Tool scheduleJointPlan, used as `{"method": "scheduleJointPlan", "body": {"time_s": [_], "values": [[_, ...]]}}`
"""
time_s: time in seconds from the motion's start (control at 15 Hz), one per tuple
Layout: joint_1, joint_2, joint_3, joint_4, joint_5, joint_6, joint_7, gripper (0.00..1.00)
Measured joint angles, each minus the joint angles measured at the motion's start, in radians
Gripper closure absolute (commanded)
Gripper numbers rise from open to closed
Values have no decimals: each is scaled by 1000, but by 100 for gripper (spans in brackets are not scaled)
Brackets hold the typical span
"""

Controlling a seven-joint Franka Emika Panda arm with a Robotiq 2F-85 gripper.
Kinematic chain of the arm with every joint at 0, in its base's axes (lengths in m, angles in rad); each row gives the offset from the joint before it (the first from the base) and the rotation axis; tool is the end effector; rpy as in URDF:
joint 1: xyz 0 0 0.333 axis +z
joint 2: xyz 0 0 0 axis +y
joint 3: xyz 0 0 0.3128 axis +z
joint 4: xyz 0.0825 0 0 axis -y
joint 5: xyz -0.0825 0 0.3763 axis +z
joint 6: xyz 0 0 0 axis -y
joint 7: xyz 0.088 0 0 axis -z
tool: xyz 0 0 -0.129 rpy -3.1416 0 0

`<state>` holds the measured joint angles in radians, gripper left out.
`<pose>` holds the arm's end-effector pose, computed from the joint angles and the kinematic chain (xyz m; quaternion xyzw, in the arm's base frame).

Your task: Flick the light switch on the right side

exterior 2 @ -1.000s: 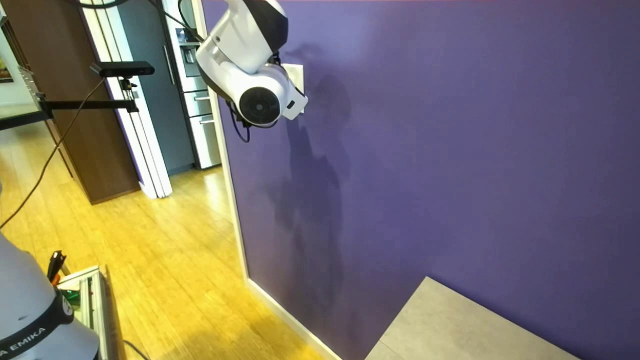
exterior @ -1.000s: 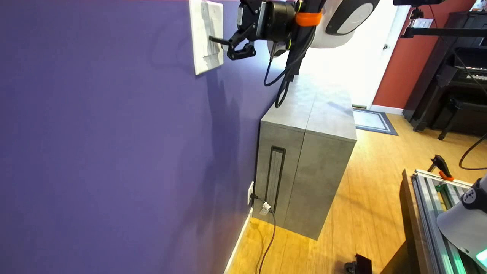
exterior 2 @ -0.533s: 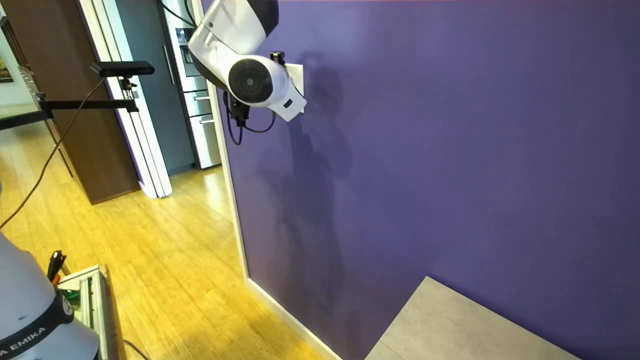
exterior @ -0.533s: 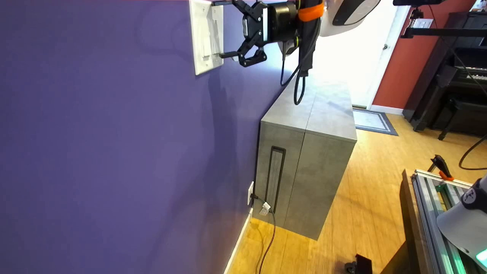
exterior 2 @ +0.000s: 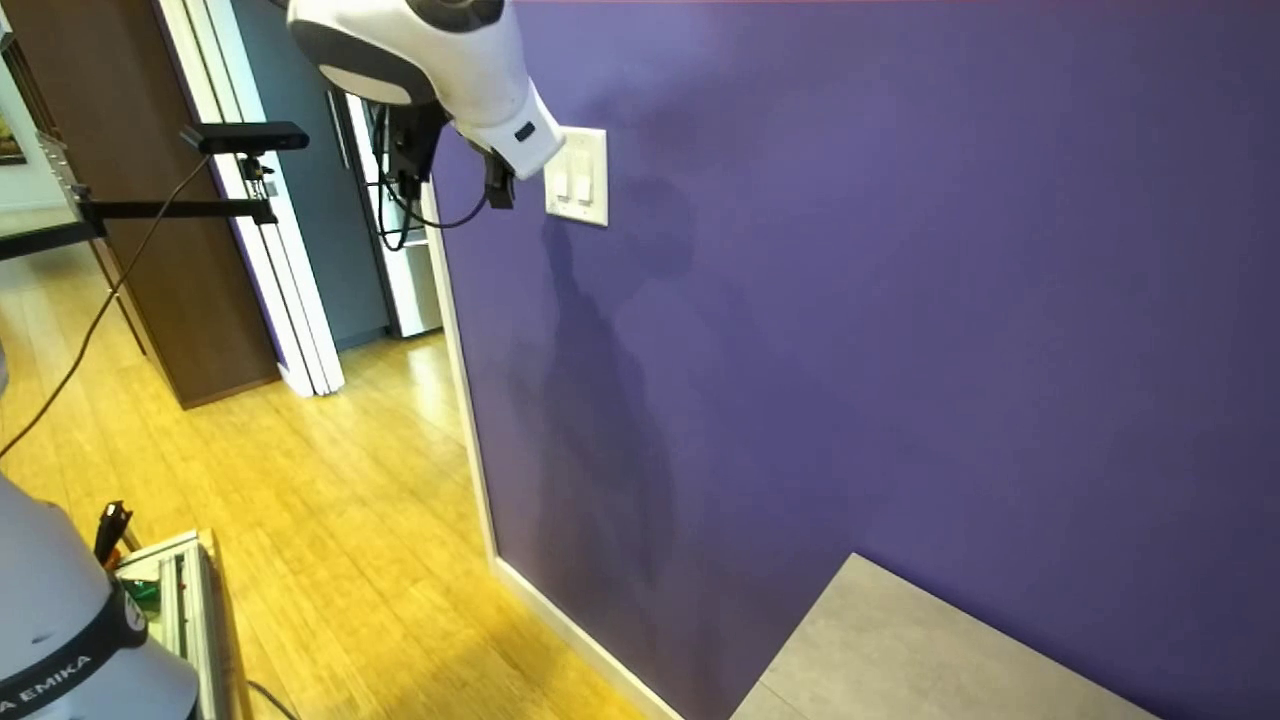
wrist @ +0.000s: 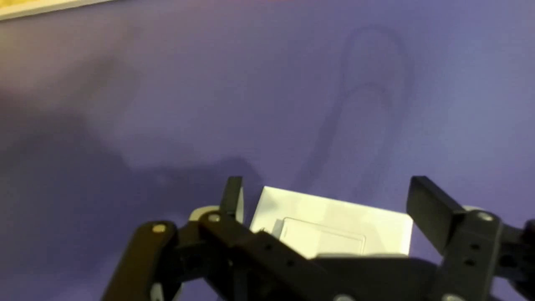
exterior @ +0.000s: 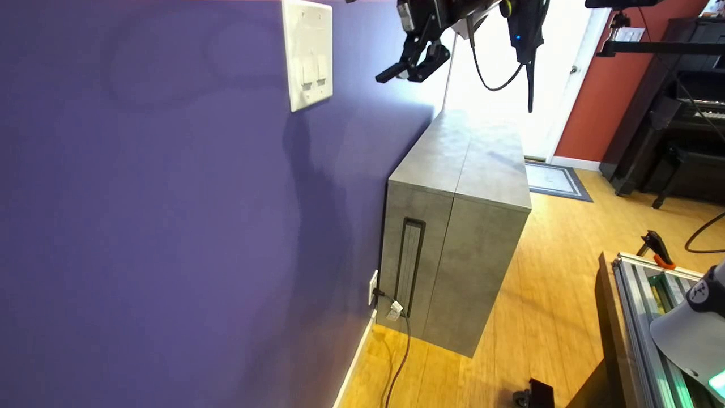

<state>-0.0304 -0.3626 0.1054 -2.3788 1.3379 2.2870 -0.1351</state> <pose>0.4699 0.0766 0.4913 -0.8172 0.2571 -0.1283 0.4995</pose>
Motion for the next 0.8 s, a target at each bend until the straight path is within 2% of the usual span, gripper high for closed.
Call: {"method": "scheduleJointPlan", "body": {"time_s": [0.2, 0.33, 0.47, 0.67, 0.8], "values": [[-88, -99, 92, 4, -240, -80, 156, 0], [-150, -165, 121, 24, -403, -185, 241, 0], [-181, -219, 109, 58, -562, -293, 299, 0], [-170, -260, 44, 114, -786, -404, 321, 0], [-141, -262, 10, 118, -800, -408, 321, 0]]}}
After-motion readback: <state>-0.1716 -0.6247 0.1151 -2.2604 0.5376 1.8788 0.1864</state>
